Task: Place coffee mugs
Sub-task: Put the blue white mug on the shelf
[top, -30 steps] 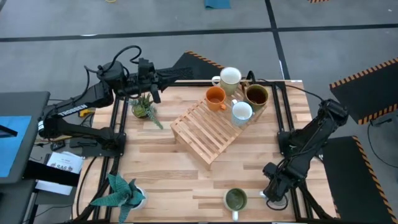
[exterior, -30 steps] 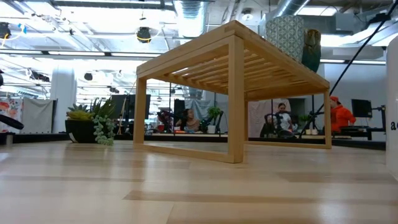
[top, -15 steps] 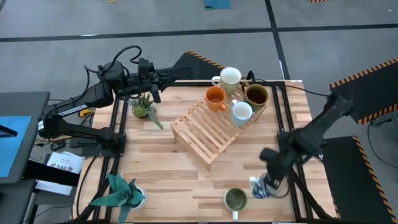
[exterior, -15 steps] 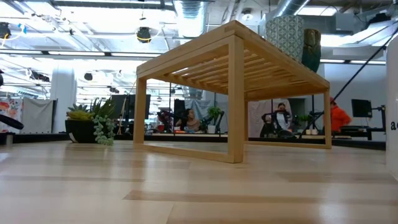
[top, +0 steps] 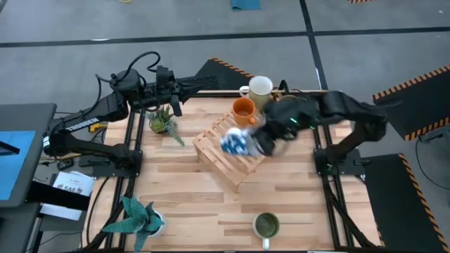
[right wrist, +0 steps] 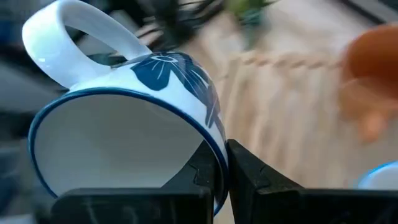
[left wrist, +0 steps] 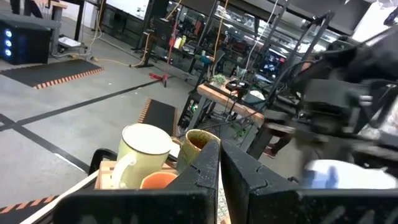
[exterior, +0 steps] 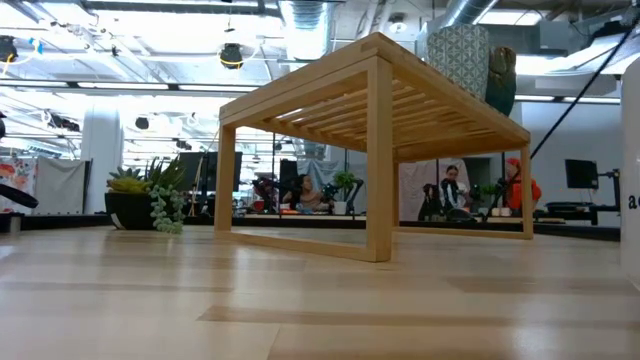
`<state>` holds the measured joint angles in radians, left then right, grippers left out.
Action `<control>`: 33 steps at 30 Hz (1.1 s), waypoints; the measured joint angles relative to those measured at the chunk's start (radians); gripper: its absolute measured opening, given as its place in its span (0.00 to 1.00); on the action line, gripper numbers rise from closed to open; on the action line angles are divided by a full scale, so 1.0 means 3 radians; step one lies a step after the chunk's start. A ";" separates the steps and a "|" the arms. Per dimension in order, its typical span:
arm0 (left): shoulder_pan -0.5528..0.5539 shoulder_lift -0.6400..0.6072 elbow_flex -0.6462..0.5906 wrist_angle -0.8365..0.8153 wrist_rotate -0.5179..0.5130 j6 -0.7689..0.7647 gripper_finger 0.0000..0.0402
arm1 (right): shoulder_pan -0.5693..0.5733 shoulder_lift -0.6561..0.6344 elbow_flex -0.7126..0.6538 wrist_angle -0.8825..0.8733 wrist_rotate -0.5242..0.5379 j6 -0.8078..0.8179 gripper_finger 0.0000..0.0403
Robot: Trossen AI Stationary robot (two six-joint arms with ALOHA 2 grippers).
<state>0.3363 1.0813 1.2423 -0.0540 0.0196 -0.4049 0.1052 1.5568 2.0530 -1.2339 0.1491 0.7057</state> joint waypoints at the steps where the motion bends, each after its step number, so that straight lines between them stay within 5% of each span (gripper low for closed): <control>1: 0.0000 0.0000 0.0000 -0.0001 0.0000 0.0000 0.00 | -0.0101 0.0100 0.0090 -0.0057 0.0021 -0.0046 0.10; 9: 0.0000 0.0000 0.0000 -0.0015 -0.0001 0.0006 0.00 | -0.0519 0.0613 0.0284 -0.0249 -0.0111 -0.0313 0.10; 33: -0.0001 0.0000 -0.0001 -0.0108 -0.0084 0.0067 0.00 | -0.0588 0.1112 0.0286 -0.0587 0.0034 -0.0223 0.18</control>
<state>0.3359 1.0813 1.2419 -0.0864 -0.0055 -0.3847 -0.0712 1.8904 2.1387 -1.4101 0.1593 0.6388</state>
